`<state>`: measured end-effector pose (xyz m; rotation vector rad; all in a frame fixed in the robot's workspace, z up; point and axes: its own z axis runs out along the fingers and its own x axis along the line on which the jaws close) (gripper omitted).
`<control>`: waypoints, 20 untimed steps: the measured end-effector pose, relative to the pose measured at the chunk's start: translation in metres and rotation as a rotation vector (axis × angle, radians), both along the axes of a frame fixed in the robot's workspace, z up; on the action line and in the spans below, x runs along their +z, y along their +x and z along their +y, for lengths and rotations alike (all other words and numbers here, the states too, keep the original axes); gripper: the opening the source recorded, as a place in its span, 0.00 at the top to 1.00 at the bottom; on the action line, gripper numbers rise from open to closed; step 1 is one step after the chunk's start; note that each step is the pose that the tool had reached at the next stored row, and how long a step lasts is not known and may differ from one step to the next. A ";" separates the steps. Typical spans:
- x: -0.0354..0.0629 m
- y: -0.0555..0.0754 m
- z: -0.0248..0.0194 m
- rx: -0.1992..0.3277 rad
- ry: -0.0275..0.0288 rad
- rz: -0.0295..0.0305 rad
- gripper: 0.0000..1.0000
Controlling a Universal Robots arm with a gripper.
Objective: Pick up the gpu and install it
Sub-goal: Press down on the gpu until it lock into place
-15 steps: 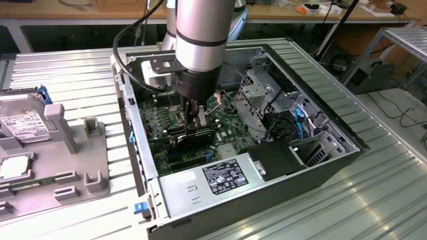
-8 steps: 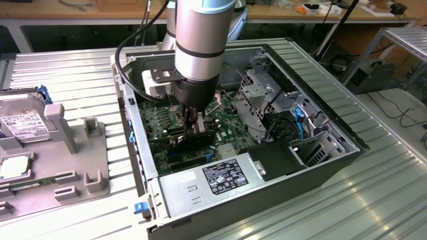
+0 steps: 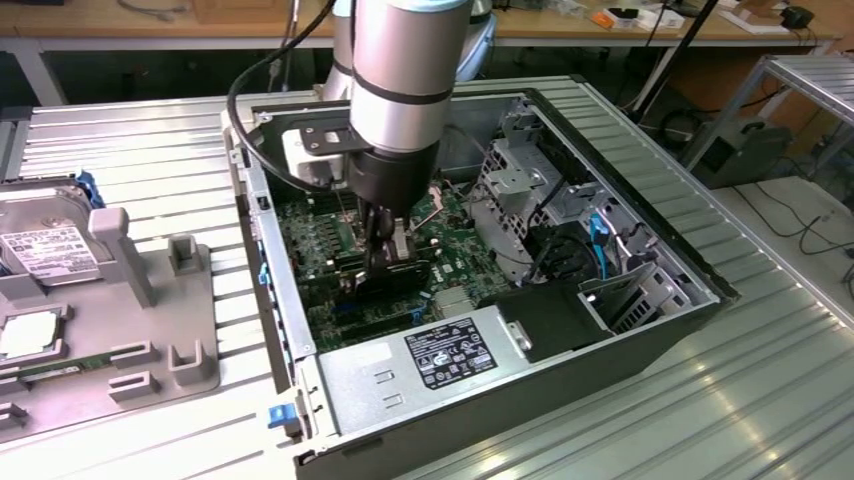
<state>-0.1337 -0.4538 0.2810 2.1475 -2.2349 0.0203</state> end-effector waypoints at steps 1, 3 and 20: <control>0.0056 0.000 0.0000 0.000 -0.0002 0.0038 0.89; 0.0093 -0.003 0.0000 0.000 -0.0001 0.0043 0.89; 0.0341 -0.043 0.0000 0.000 -0.0001 0.0047 0.89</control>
